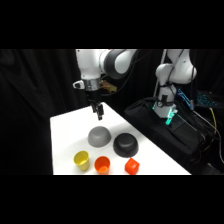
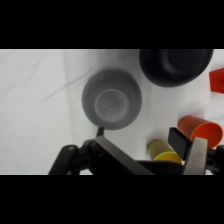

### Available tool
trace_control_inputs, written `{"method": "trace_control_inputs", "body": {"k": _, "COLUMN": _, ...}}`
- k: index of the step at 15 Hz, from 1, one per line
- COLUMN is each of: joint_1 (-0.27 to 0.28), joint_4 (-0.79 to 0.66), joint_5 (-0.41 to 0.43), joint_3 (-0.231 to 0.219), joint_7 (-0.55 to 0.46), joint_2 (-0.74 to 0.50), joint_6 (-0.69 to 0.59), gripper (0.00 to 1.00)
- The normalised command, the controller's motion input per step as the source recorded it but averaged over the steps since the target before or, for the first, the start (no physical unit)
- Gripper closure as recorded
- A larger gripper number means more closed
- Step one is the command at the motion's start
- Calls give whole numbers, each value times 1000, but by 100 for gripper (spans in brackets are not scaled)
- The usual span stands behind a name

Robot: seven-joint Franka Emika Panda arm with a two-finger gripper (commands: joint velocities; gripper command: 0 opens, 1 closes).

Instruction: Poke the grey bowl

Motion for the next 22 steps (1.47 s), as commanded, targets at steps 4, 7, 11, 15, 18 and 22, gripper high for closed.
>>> {"method": "trace_control_inputs", "body": {"k": 4, "joint_1": -64, "joint_4": 266, "joint_5": 89, "joint_3": -44, "joint_7": 10, "joint_2": 123, "joint_6": 19, "gripper": 41}}
{"method": "trace_control_inputs", "body": {"k": 7, "joint_1": -30, "joint_4": 149, "joint_5": 121, "joint_3": -14, "joint_7": 17, "joint_2": 97, "joint_6": 52, "gripper": 78}}
{"method": "trace_control_inputs", "body": {"k": 11, "joint_1": -13, "joint_4": 11, "joint_5": 150, "joint_3": 18, "joint_7": -36, "joint_2": 88, "joint_6": 167, "gripper": 100}}
{"method": "trace_control_inputs", "body": {"k": 15, "joint_1": -52, "joint_4": -80, "joint_5": 239, "joint_3": 59, "joint_7": -138, "joint_2": 129, "joint_6": 323, "gripper": 100}}
{"method": "trace_control_inputs", "body": {"k": 18, "joint_1": -69, "joint_4": -68, "joint_5": 184, "joint_3": 62, "joint_7": -126, "joint_2": 148, "joint_6": 308, "gripper": 100}}
{"method": "trace_control_inputs", "body": {"k": 22, "joint_1": -73, "joint_4": -36, "joint_5": 103, "joint_3": 47, "joint_7": -85, "joint_2": 128, "joint_6": 259, "gripper": 100}}
